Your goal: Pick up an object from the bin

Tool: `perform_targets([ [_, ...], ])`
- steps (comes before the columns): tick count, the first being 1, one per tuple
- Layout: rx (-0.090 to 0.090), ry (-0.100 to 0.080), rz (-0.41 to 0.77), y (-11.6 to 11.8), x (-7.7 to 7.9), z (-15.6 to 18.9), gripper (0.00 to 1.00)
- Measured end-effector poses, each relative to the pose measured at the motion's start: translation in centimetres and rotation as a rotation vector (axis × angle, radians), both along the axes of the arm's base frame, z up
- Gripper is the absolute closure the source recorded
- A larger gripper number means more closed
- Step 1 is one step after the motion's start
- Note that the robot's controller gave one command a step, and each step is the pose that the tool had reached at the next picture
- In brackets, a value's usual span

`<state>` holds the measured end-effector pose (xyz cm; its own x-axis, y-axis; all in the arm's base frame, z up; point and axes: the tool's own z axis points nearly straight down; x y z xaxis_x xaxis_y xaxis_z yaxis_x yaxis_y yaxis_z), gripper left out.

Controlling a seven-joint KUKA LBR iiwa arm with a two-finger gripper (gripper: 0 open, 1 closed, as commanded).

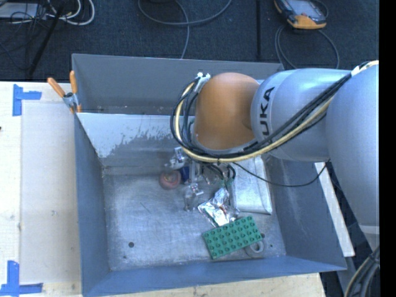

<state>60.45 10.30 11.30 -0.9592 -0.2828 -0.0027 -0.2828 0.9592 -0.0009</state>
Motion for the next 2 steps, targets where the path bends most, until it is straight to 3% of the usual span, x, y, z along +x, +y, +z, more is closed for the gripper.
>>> perform_targets([
  [1, 0.007, -0.012, -0.055, -2.84, 2.10, -3.95, 0.00],
  [2, 0.005, -0.009, -0.055, -2.91, 2.09, -3.69, 1.00],
])
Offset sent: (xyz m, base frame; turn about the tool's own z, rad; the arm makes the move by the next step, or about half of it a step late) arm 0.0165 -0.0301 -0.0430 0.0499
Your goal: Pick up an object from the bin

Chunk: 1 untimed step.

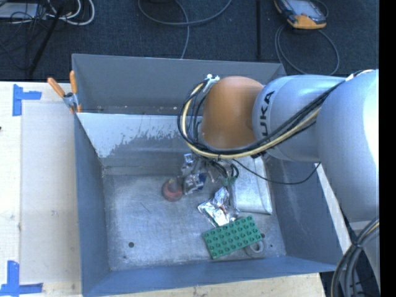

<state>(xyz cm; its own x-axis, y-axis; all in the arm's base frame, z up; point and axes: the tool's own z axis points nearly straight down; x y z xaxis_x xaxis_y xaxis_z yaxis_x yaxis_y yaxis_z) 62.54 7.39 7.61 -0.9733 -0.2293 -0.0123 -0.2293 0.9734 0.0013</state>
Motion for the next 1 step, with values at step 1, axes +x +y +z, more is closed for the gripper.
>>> perform_targets([
  [1, -0.001, 0.004, -0.001, -0.08, -0.15, -0.24, 0.00],
])
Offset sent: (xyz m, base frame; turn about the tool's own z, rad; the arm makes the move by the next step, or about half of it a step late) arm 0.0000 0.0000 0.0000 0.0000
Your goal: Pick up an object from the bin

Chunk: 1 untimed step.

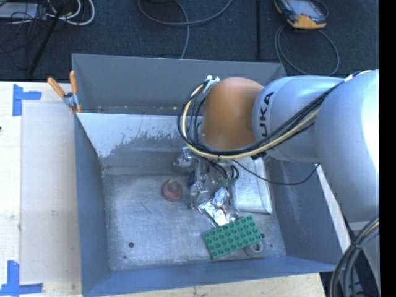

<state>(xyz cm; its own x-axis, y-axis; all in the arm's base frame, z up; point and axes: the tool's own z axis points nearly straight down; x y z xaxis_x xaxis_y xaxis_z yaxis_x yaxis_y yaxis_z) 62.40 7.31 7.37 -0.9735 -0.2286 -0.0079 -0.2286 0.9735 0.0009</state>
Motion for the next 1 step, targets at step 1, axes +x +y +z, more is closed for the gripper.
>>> perform_targets([
  [1, -0.001, 0.003, 0.092, 5.11, -0.75, 0.07, 0.00],
])
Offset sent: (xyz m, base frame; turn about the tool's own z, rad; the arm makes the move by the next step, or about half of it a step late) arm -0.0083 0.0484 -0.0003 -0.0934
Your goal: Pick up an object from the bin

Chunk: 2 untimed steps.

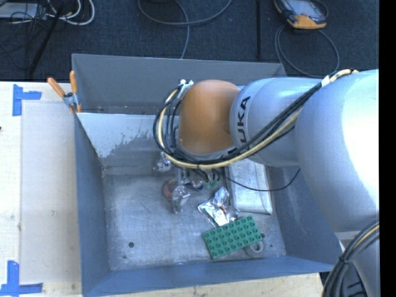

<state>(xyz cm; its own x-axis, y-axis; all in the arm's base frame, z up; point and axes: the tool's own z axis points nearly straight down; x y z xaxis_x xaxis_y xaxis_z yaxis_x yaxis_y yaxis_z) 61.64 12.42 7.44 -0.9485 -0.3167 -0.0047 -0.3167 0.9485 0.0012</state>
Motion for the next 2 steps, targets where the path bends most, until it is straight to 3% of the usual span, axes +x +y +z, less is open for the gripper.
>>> perform_targets([
  [1, 0.001, -0.004, -0.005, -0.2, 0.2, 0.2, 1.00],
  [2, -0.002, -0.005, 0.277, -1.5, 0.2, 16.2, 1.00],
])
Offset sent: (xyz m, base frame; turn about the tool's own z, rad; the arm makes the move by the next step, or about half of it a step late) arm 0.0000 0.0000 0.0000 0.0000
